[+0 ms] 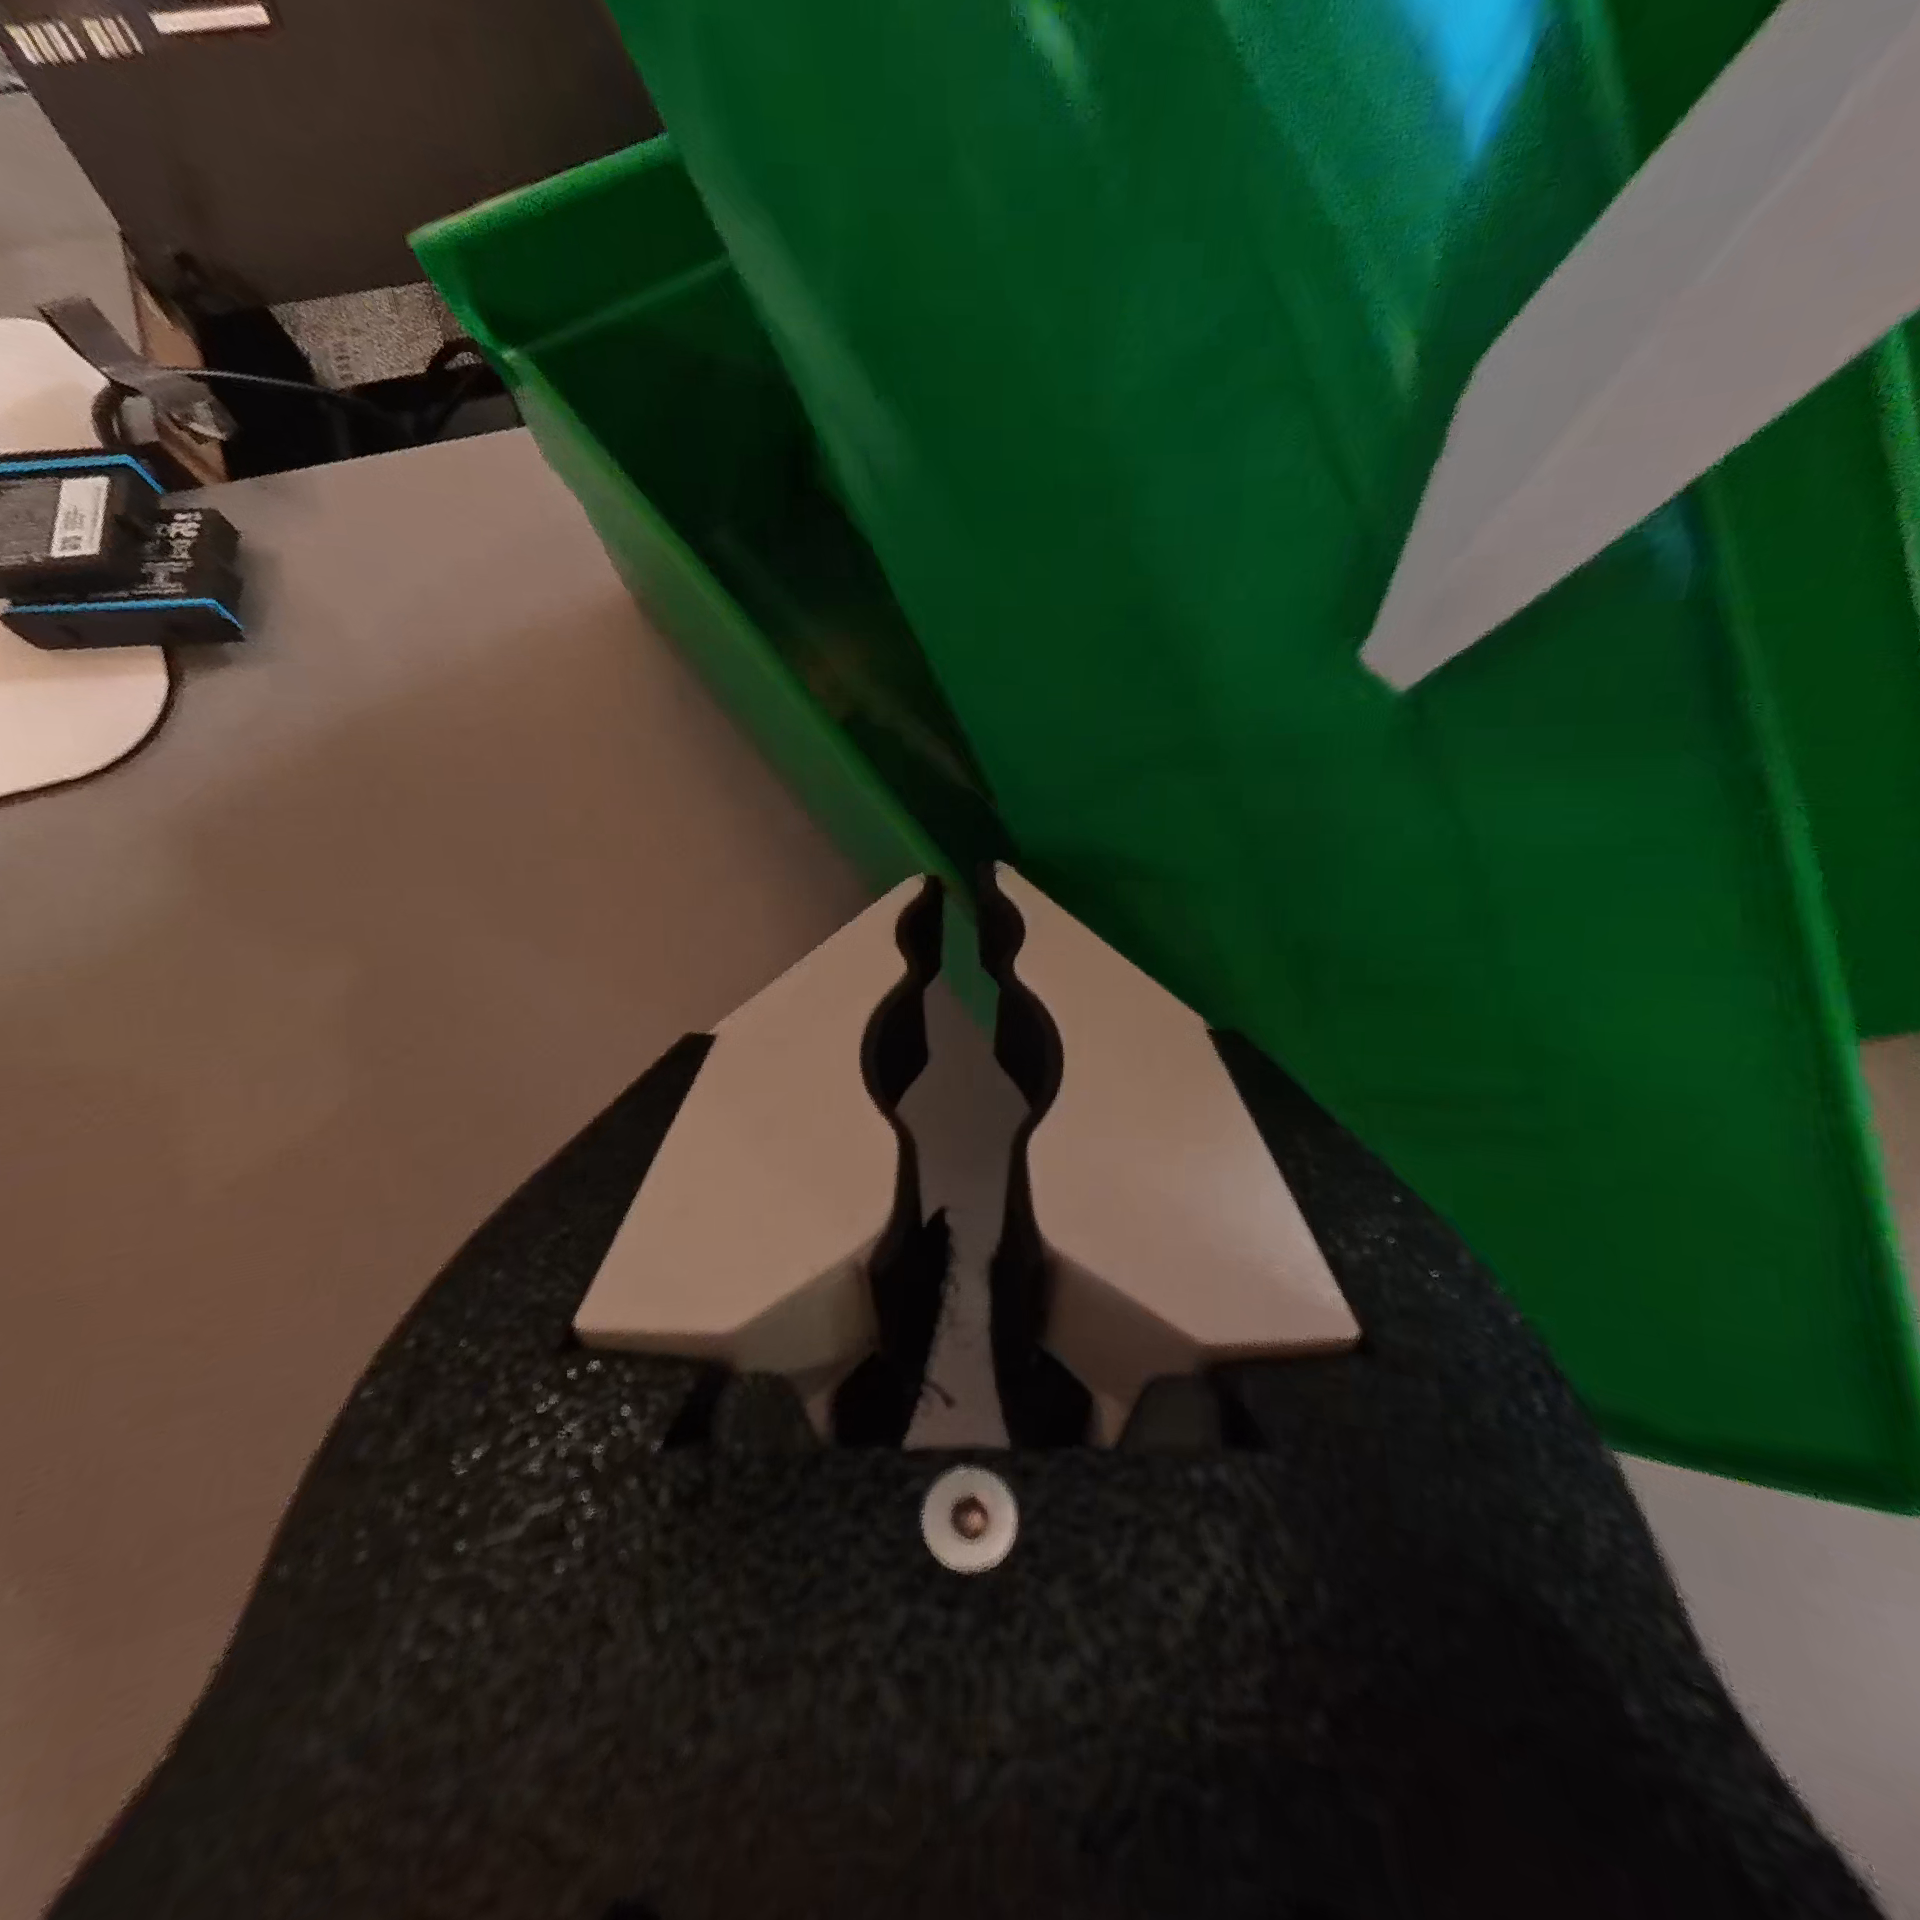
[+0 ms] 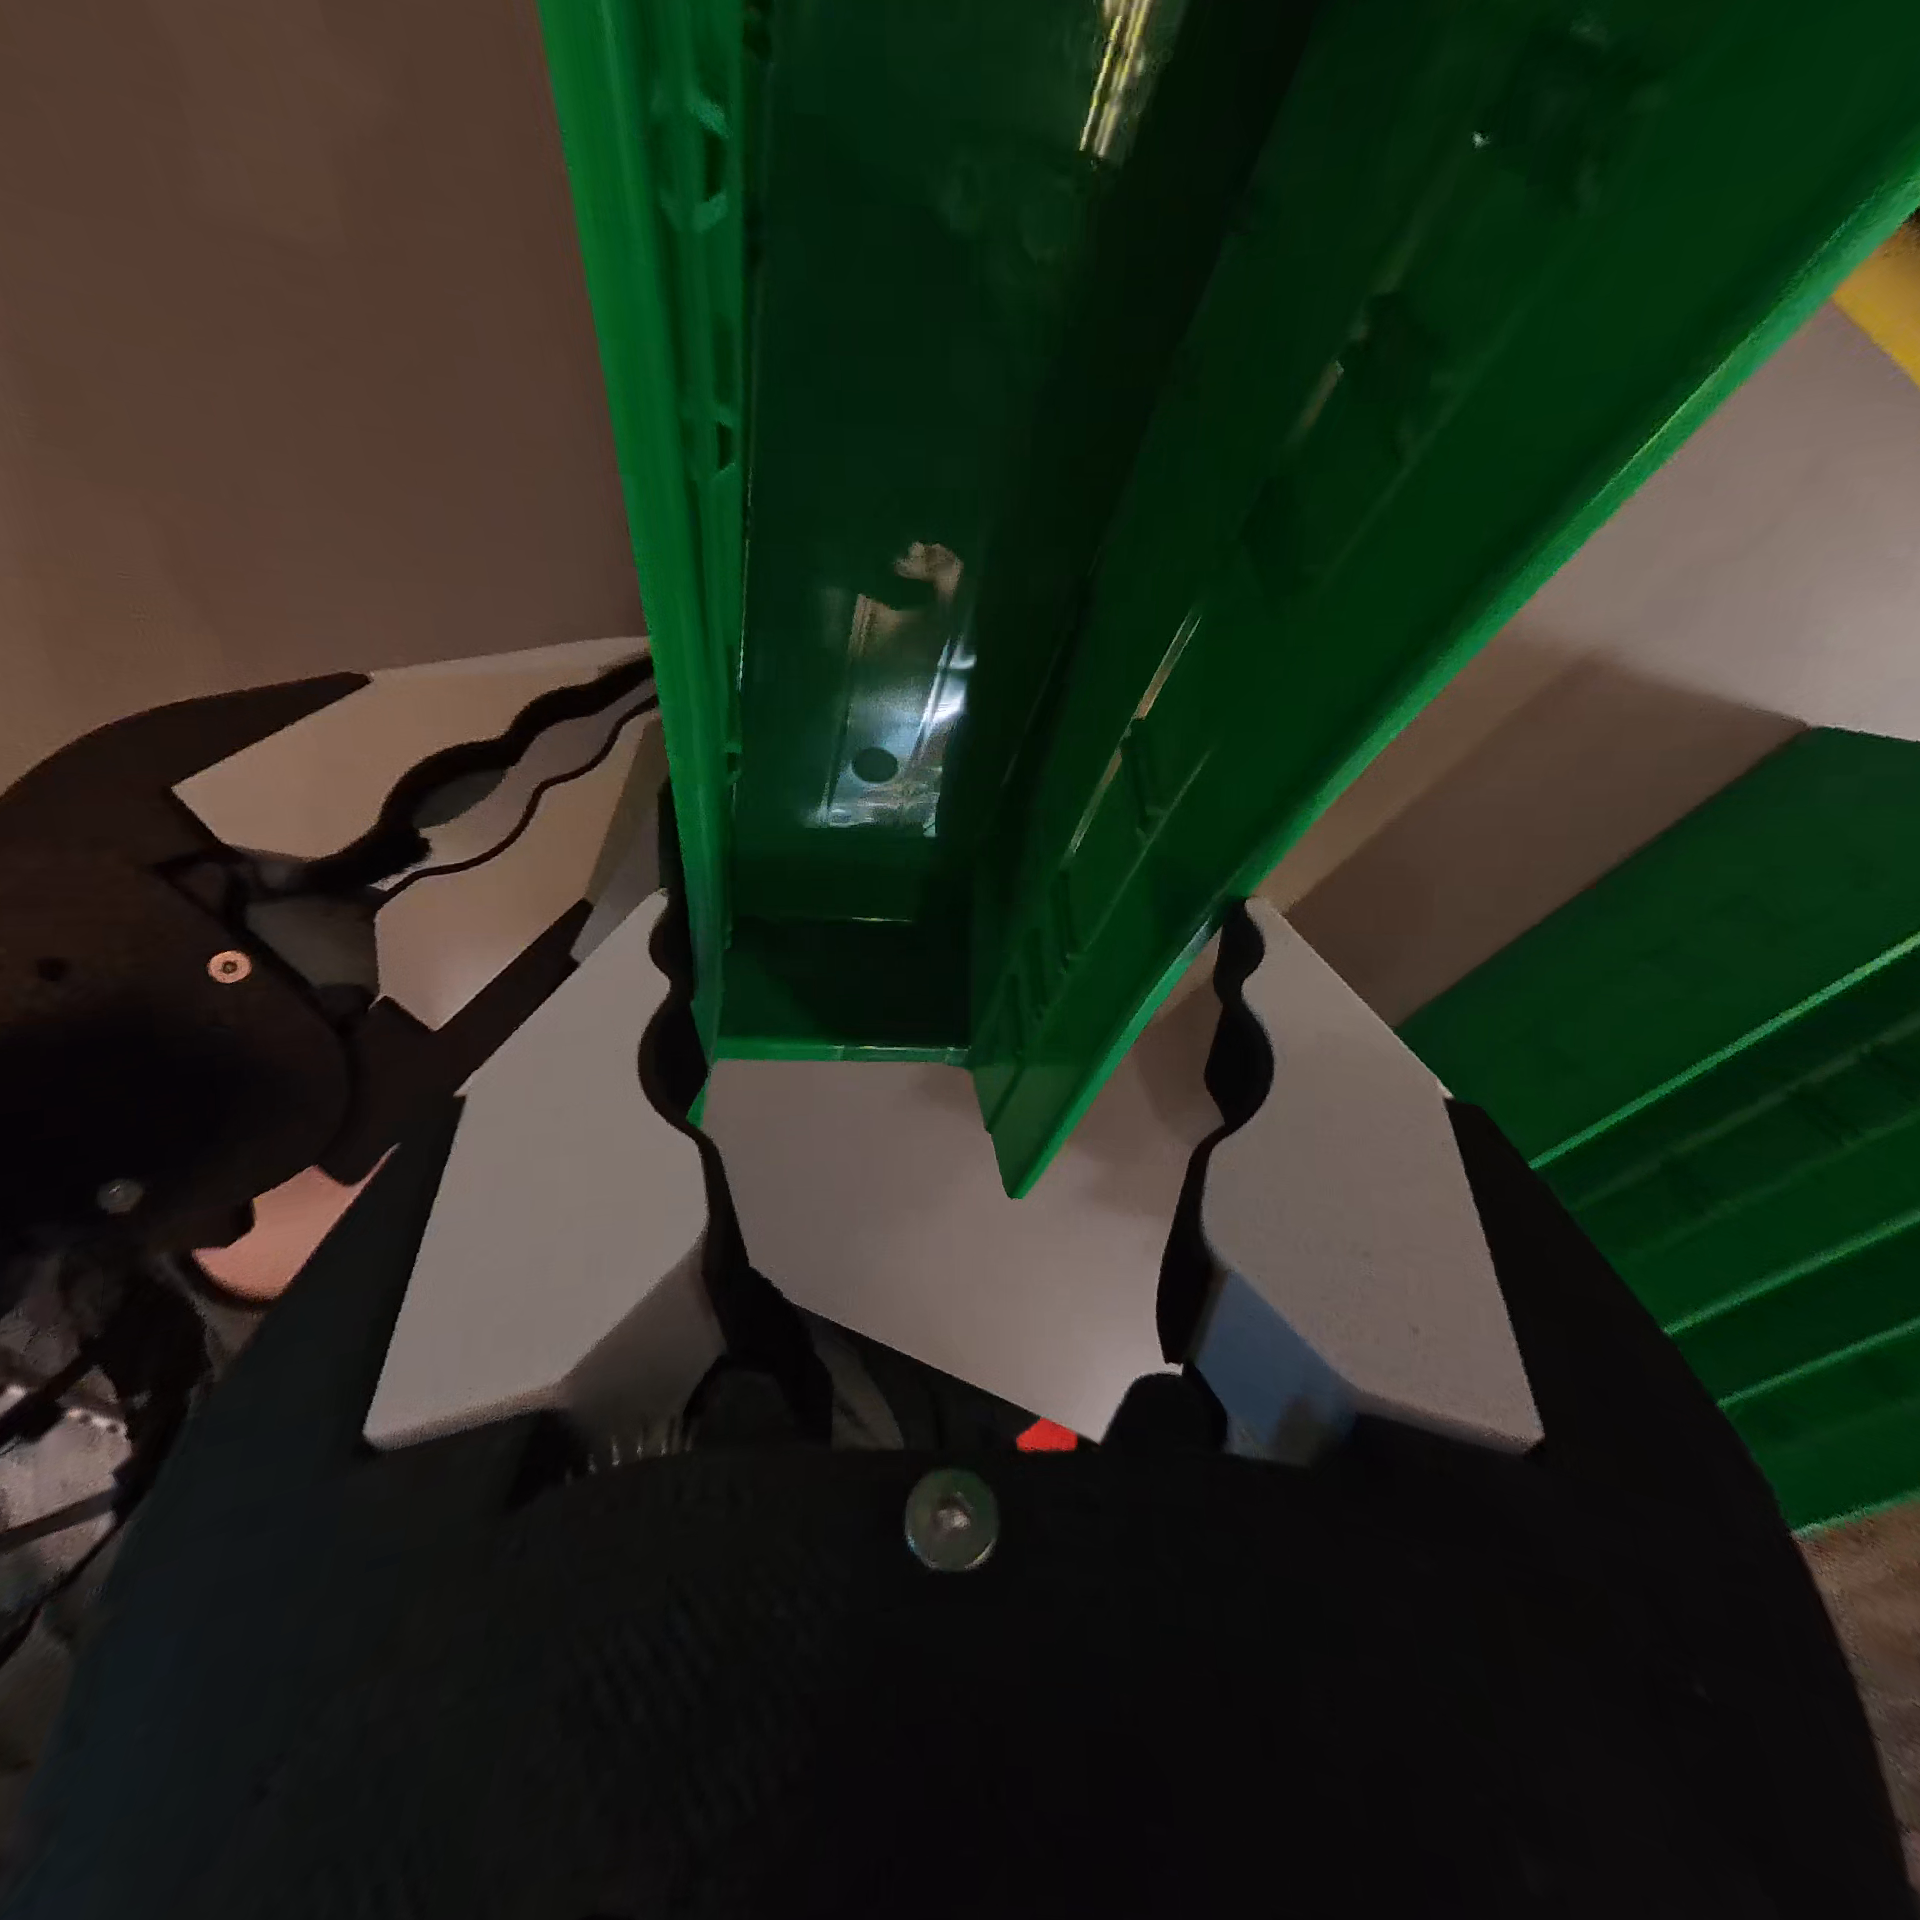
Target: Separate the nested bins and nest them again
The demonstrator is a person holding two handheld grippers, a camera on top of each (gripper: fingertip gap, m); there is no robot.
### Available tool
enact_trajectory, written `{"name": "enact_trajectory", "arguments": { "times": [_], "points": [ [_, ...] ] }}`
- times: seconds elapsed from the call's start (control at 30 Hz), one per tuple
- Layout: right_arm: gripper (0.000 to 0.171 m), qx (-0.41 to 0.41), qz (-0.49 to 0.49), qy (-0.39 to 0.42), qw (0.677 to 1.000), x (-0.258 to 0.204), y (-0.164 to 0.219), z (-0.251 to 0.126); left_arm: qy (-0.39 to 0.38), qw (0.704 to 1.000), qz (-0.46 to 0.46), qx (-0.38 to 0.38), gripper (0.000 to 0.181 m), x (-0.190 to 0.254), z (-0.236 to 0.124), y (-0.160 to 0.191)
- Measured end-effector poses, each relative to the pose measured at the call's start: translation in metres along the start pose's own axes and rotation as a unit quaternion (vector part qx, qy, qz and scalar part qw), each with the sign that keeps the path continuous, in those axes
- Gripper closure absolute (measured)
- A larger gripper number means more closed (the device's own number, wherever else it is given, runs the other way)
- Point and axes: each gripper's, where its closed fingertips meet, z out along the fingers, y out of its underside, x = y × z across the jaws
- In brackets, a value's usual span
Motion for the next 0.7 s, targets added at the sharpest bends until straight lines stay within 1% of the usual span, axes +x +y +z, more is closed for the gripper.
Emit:
{"name": "enact_trajectory", "arguments": {
  "times": [0.03,0.1,0.2,0.3,0.4,0.47,0.53,0.63,0.7],
  "points": [
    [0.072,0.008,0.004,-0.010,1.000,-0.001,-0.001,-0.005,-0.002,1.000,-0.001,-0.005,0.177,-0.002,0.000,0.002],
    [0.072,0.027,0.013,-0.047,0.998,-0.005,-0.005,-0.018,-0.011,1.000,-0.006,-0.006,0.177,-0.010,0.001,0.005],
    [0.071,0.020,0.023,-0.069,0.997,-0.002,0.002,-0.037,-0.002,1.000,-0.010,0.001,0.177,-0.015,0.000,0.005],
    [0.070,0.012,0.036,-0.047,0.998,0.020,0.010,-0.054,-0.002,1.000,-0.005,-0.005,0.178,-0.025,-0.006,0.009],
    [0.069,0.012,0.072,0.000,0.997,0.057,0.020,-0.059,-0.007,1.000,-0.012,-0.008,0.179,-0.039,-0.013,0.014],
    [0.069,0.005,0.098,0.026,0.995,0.080,0.028,-0.051,-0.007,1.000,-0.020,-0.007,0.179,-0.046,-0.016,0.016],
    [0.068,0.006,0.120,0.029,0.992,0.094,0.032,-0.036,-0.009,1.000,-0.023,-0.005,0.179,-0.049,-0.017,0.017],
    [0.067,0.020,0.148,-0.009,0.989,0.094,0.031,-0.008,-0.012,1.000,-0.021,-0.004,0.179,-0.049,-0.018,0.017],
    [0.067,0.024,0.159,-0.017,0.987,0.092,0.031,0.012,-0.016,1.000,-0.019,-0.004,0.179,-0.049,-0.017,0.017]
  ]
}}
